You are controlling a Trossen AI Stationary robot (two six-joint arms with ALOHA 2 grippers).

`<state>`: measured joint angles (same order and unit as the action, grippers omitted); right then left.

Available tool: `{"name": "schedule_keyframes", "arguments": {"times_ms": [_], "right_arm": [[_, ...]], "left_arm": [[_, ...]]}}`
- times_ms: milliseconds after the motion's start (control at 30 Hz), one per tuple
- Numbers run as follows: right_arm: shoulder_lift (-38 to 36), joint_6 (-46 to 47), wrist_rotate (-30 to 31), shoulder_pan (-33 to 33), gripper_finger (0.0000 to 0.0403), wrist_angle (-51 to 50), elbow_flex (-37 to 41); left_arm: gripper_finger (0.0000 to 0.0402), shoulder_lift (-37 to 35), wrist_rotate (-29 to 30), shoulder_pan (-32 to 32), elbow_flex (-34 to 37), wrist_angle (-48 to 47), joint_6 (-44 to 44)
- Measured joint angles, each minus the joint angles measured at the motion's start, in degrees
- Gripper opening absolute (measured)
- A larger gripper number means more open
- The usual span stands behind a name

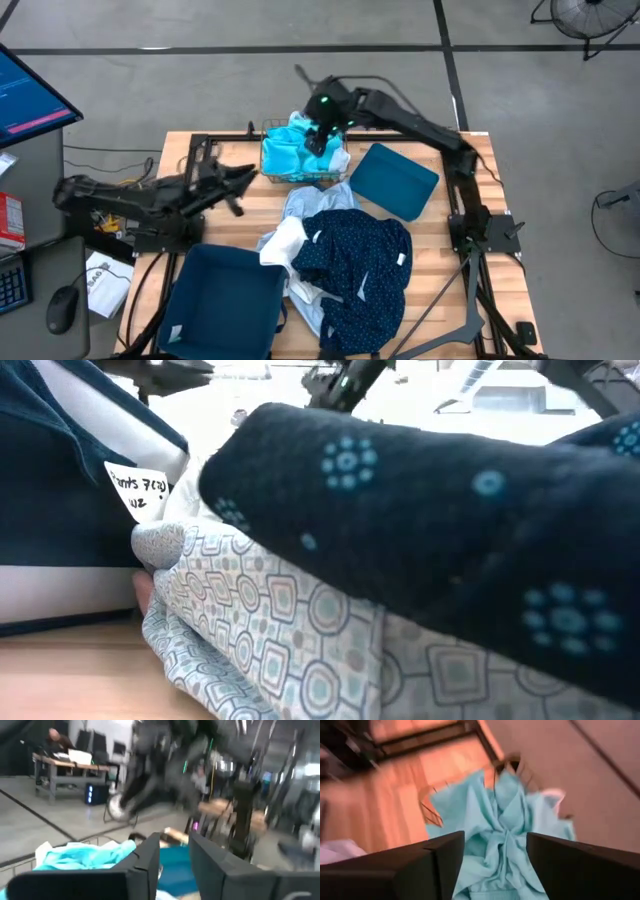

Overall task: Pick & Place Cloths
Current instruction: Put the light blue shorts into the gold basket

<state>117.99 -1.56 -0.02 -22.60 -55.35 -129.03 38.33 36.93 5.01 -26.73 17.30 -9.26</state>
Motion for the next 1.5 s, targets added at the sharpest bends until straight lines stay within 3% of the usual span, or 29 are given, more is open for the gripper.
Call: {"name": "schedule_keyframes", "arguments": {"times_ms": [233,367,467,733,1000,1167,1400,1500], "right_arm": [[-11.1,1.0,0.0,1.7,0.0182,-1.8,0.0],[-16.2,1.7,0.1,3.5,0.0155,-4.7,0.0],[-19.2,2.6,0.2,5.2,0.0134,-7.1,0.0],[-23.3,4.6,0.5,9.6,0.0094,-9.1,0.0],[-23.6,4.6,3.0,11.0,0.0078,-11.0,0.0],[-23.1,4.6,3.1,11.0,0.0077,-12.6,0.0],[-23.1,5.1,3.1,11.0,0.0077,-12.4,0.0],[-23.1,5.1,3.1,11.0,0.0077,-12.4,0.0]], "left_arm": [[0.0090,22.6,-22.7,-16.9,-13.4,-6.9,4.3],[0.0049,32.6,-32.4,-25.4,-21.5,-6.6,7.8],[0.0010,38.5,-36.5,-30.1,-26.5,-6.4,8.5],[0.0001,51.7,-37.8,-36.4,-32.2,-6.7,7.5],[0.0000,60.5,-36.4,-37.6,-32.4,-7.0,-1.6],[0.0000,61.4,-25.9,-36.1,-32.6,-6.7,-1.2],[0.0000,61.5,-23.3,-35.9,-32.4,-7.5,-3.9],[0.0000,60.4,-26.3,-35.8,-33.0,-8.0,-5.1]]}}
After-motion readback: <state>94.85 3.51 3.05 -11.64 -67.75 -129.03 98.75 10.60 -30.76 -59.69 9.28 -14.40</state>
